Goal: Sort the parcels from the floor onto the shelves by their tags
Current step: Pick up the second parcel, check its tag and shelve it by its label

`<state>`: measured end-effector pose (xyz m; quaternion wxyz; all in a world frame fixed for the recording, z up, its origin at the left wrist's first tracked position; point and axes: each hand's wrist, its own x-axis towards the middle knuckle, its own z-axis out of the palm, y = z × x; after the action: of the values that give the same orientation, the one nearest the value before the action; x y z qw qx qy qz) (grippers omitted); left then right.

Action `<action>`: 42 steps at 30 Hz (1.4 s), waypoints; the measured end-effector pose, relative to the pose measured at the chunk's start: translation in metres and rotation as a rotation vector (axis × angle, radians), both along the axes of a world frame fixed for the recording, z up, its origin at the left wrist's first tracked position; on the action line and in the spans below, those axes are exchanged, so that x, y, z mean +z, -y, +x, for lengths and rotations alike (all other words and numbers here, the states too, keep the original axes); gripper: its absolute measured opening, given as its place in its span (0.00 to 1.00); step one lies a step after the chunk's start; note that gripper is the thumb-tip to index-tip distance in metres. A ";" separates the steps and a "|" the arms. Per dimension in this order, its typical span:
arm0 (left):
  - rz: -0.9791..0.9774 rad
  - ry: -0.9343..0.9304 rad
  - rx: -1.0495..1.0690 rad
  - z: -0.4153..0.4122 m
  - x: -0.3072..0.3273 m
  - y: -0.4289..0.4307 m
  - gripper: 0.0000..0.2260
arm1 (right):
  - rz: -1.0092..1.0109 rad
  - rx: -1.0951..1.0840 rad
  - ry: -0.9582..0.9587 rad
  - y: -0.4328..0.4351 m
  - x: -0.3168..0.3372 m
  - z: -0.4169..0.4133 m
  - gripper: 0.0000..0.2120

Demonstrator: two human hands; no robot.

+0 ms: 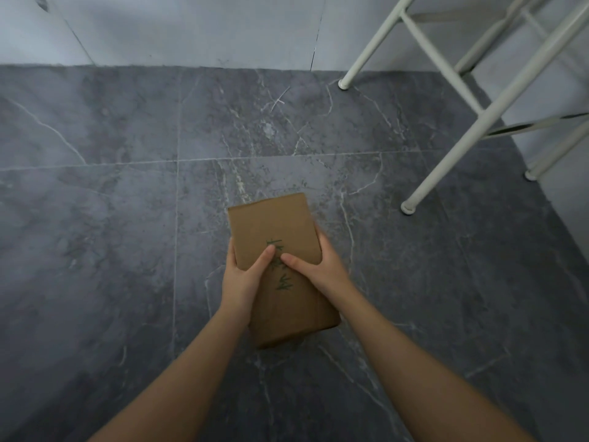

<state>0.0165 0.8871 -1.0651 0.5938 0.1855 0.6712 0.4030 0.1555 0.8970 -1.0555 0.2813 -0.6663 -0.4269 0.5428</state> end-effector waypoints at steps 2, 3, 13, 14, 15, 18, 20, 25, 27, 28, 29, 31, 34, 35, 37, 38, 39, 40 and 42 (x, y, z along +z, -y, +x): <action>0.036 0.010 -0.011 -0.007 0.026 -0.004 0.38 | 0.039 -0.026 -0.025 0.000 0.023 -0.008 0.41; 0.064 0.011 -0.027 -0.011 0.044 -0.008 0.36 | 0.063 -0.043 -0.033 -0.002 0.039 -0.011 0.42; 0.340 0.007 -0.031 -0.037 0.314 -0.053 0.32 | 0.318 -0.050 -0.005 -0.043 0.310 -0.036 0.42; 0.364 0.007 -0.036 -0.039 0.347 -0.055 0.32 | 0.338 -0.047 -0.005 -0.045 0.342 -0.039 0.42; 0.385 0.006 -0.040 -0.042 0.379 -0.057 0.33 | 0.359 -0.040 -0.003 -0.047 0.374 -0.041 0.43; 0.455 0.012 -0.029 -0.049 0.474 -0.061 0.32 | 0.434 -0.024 -0.007 -0.052 0.471 -0.048 0.43; 0.508 0.010 -0.022 -0.052 0.539 -0.063 0.31 | 0.485 -0.018 -0.018 -0.054 0.536 -0.052 0.43; 0.646 -0.016 -0.013 -0.065 0.689 -0.064 0.30 | 0.612 0.001 0.006 -0.056 0.685 -0.062 0.44; 0.693 -0.017 -0.004 -0.072 0.744 -0.061 0.31 | 0.674 0.023 0.023 -0.055 0.740 -0.068 0.44; 0.721 -0.024 0.004 -0.075 0.771 -0.059 0.31 | 0.707 0.037 0.027 -0.055 0.767 -0.072 0.44; 0.751 -0.029 0.009 -0.079 0.797 -0.058 0.31 | 0.740 0.047 0.027 -0.054 0.793 -0.076 0.44; 0.819 -0.041 0.009 -0.085 0.848 -0.055 0.30 | 0.808 0.051 0.031 -0.052 0.841 -0.084 0.43; 0.916 -0.063 0.003 -0.094 0.917 -0.048 0.30 | 0.910 0.042 0.011 -0.045 0.909 -0.092 0.42; 0.949 -0.072 0.000 -0.097 0.937 -0.044 0.29 | 0.943 0.039 0.001 -0.041 0.929 -0.094 0.42; 1.006 -0.089 -0.004 -0.101 0.973 -0.037 0.29 | 1.003 0.038 -0.008 -0.033 0.966 -0.098 0.41; 1.028 -0.095 -0.004 -0.103 0.989 -0.033 0.30 | 1.028 0.038 -0.015 -0.029 0.982 -0.099 0.41; 1.048 -0.098 0.000 -0.103 1.005 -0.029 0.30 | 1.053 0.039 -0.024 -0.025 0.998 -0.101 0.41; 1.065 -0.099 0.008 -0.104 1.019 -0.025 0.30 | 1.075 0.042 -0.032 -0.021 1.012 -0.102 0.41; 1.106 -0.108 0.023 -0.105 1.046 -0.016 0.27 | 1.129 0.053 -0.040 -0.013 1.038 -0.103 0.42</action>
<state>-0.0883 0.9036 -0.0189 0.3683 0.4827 0.3909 0.6918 0.0524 0.9102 -0.0180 0.5883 -0.3909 -0.6623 0.2498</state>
